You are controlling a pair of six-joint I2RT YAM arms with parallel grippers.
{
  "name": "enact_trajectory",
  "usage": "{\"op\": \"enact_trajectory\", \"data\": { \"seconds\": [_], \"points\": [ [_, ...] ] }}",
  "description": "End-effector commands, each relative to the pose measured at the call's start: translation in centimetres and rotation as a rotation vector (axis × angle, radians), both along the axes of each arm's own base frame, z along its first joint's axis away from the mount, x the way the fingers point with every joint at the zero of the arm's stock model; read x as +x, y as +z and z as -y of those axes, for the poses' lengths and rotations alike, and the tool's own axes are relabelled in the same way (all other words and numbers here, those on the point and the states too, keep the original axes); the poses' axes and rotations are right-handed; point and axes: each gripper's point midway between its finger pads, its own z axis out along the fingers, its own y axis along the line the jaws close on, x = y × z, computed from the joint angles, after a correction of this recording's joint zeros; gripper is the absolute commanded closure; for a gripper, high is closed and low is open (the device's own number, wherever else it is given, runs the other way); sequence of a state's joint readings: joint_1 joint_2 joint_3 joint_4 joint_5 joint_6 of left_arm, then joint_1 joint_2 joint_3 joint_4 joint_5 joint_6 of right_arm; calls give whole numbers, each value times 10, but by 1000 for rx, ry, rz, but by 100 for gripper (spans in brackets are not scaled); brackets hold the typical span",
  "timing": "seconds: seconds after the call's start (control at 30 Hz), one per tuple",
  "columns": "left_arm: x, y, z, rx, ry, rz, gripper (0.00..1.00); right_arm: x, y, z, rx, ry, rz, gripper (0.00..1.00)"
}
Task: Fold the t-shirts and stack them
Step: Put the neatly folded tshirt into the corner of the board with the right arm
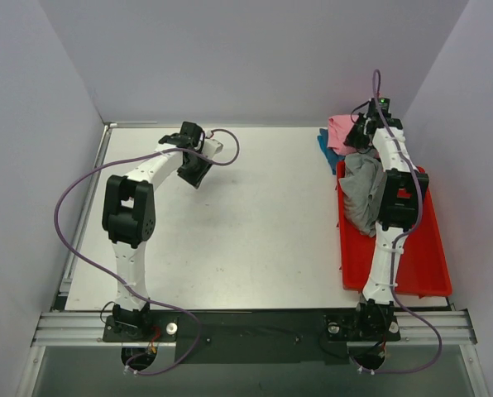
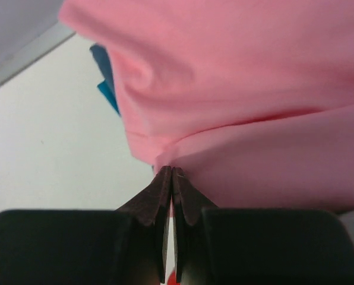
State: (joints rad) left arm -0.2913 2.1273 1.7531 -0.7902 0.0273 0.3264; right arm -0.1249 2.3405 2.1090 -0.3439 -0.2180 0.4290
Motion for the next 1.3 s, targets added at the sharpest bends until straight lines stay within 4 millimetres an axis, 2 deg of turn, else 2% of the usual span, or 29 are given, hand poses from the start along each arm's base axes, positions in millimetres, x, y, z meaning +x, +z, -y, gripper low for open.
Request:
{"op": "enact_trajectory", "data": {
  "seconds": [0.0, 0.03, 0.07, 0.1, 0.13, 0.27, 0.33, 0.37, 0.4, 0.43, 0.47, 0.5, 0.53, 0.57, 0.67, 0.7, 0.73, 0.77, 0.8, 0.87, 0.9, 0.97, 1.0, 1.03, 1.07, 1.1, 1.13, 1.27],
  "points": [
    [9, 17, 0, -29, 2, 64, 60, -26, -37, -42, 42, 115, -171, 100],
    [9, 18, 0, -30, 2, 65, 60, -22, -32, -41, 38, 115, -163, 100],
    [10, 18, -1, -28, 1, 67, 60, -30, -41, -40, 36, 114, -211, 100],
    [9, 17, -1, -28, 3, 66, 60, -28, -38, -36, 23, 102, -212, 100],
    [10, 18, -1, -29, 4, 68, 60, -36, -43, -36, 18, 106, -249, 100],
    [9, 18, -2, -30, 7, 71, 60, -50, -32, -31, -25, 113, -267, 100],
    [8, 17, -2, -32, 1, 69, 60, -45, -3, -41, -23, 197, -196, 100],
    [8, 16, -2, -32, -1, 68, 60, -39, 26, -53, -16, 250, -124, 100],
    [9, 17, -1, -34, -3, 69, 60, -36, 40, -57, -35, 300, -81, 100],
    [8, 16, -1, -33, -4, 68, 60, -30, 74, -67, -31, 349, 15, 100],
    [9, 16, -1, -36, -2, 70, 60, -28, 88, -69, -30, 361, 56, 100],
    [10, 15, 0, -37, -1, 73, 60, -23, 111, -66, -53, 350, 127, 100],
    [11, 16, 0, -41, 2, 72, 60, -20, 115, -55, -89, 306, 138, 100],
    [10, 15, 0, -43, 5, 69, 60, -14, 128, -46, -114, 272, 183, 100],
    [9, 19, 2, -55, 8, 75, 60, 3, 125, 0, -161, 100, 208, 100],
    [9, 19, 2, -56, 7, 74, 60, 11, 112, 5, -138, 72, 199, 100],
    [8, 19, 2, -58, 3, 74, 60, 17, 114, 11, -129, 58, 215, 100],
    [7, 20, 2, -57, 3, 71, 60, 24, 92, 13, -114, 52, 187, 100],
    [6, 20, 2, -56, 2, 70, 60, 30, 87, 12, -104, 60, 190, 100],
    [6, 22, 1, -52, 5, 77, 60, 36, 45, 7, -64, 93, 126, 100],
    [6, 22, 1, -53, 5, 79, 60, 35, 36, 2, -48, 102, 107, 100],
    [6, 23, 0, -52, 7, 79, 60, 22, 8, -13, 3, 145, 22, 100],
    [5, 24, 0, -52, 7, 79, 60, 14, 6, -17, 6, 157, -1, 100],
    [6, 25, 0, -51, 7, 81, 60, 1, -13, -22, 20, 168, -61, 100],
    [5, 26, -1, -52, 10, 81, 60, -5, -10, -24, 20, 178, -68, 100],
    [5, 27, -1, -50, 9, 83, 60, -16, -23, -26, 31, 182, -109, 100],
    [5, 29, -1, -50, 8, 85, 60, -23, -22, -27, 31, 194, -128, 100],
    [6, 33, -3, -44, 8, 91, 60, -39, -25, -26, -26, 231, -199, 100]
  ]
}}
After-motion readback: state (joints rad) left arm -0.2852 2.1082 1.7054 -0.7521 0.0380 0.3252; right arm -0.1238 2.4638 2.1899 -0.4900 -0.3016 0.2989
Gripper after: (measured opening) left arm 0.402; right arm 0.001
